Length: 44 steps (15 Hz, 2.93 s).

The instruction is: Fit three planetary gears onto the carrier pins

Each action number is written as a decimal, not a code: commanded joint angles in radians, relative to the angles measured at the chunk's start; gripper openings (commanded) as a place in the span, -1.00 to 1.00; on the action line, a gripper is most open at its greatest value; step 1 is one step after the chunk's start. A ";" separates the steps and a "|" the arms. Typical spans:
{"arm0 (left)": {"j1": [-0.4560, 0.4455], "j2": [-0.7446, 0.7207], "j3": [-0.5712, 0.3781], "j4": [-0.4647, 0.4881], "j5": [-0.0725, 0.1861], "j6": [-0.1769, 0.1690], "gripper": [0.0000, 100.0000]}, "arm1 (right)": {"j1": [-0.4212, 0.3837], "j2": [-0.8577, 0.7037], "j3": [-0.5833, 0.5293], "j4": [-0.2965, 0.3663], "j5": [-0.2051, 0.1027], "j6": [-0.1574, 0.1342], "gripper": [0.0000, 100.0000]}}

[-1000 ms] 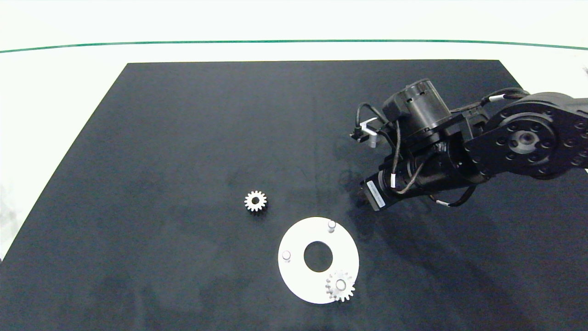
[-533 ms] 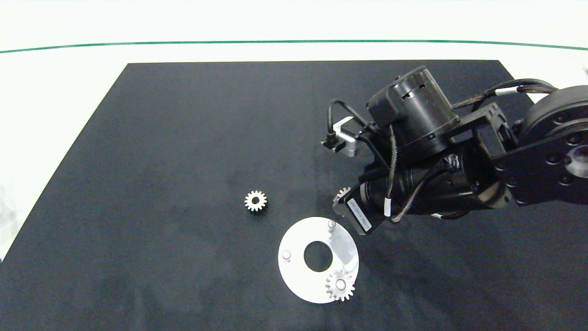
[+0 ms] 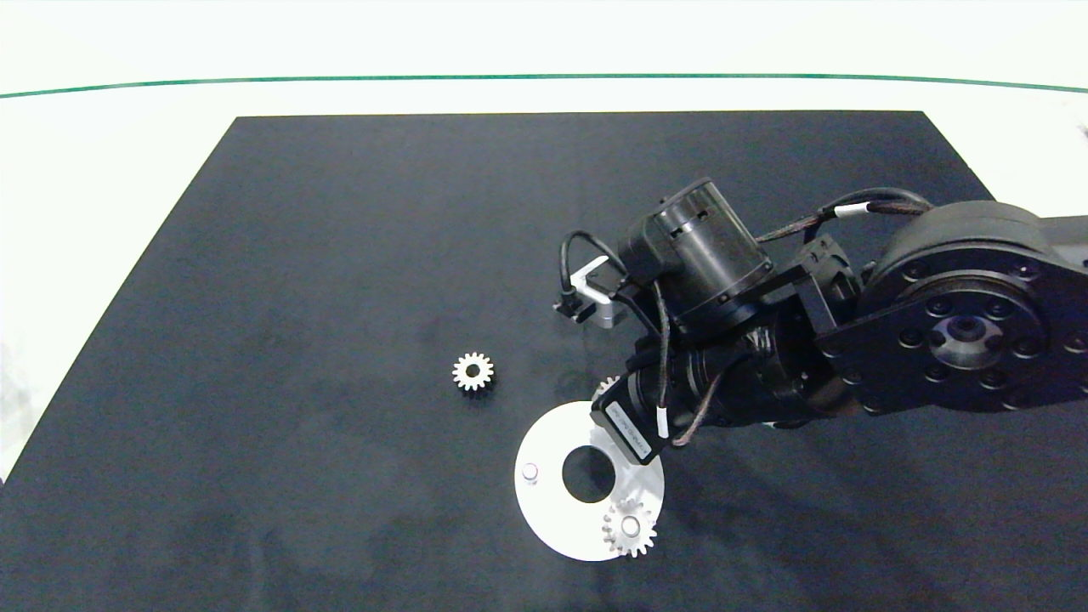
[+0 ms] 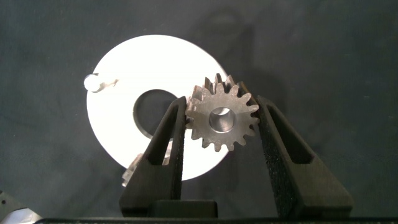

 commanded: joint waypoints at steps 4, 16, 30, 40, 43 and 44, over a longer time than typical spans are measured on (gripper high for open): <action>0.000 -0.001 -0.004 0.005 0.001 0.001 1.00 | 0.018 0.037 -0.005 0.003 -0.015 0.000 -0.68; 0.000 -0.006 -0.005 0.005 0.001 0.001 1.00 | 0.005 0.014 0.000 0.004 -0.026 -0.003 -0.68; 0.000 -0.006 -0.002 0.005 0.001 0.003 1.00 | 0.009 0.029 -0.008 -0.003 -0.026 -0.003 -0.68; 0.000 -0.006 -0.002 0.005 -0.001 0.003 1.00 | 0.011 0.029 -0.007 -0.002 -0.040 -0.005 1.00; 0.000 -0.006 -0.002 0.005 -0.001 0.001 1.00 | 0.005 -0.026 0.030 0.000 -0.054 0.000 1.00; 0.000 -0.003 -0.002 0.005 -0.002 0.001 1.00 | 0.005 -0.084 0.082 -0.002 -0.086 0.001 1.00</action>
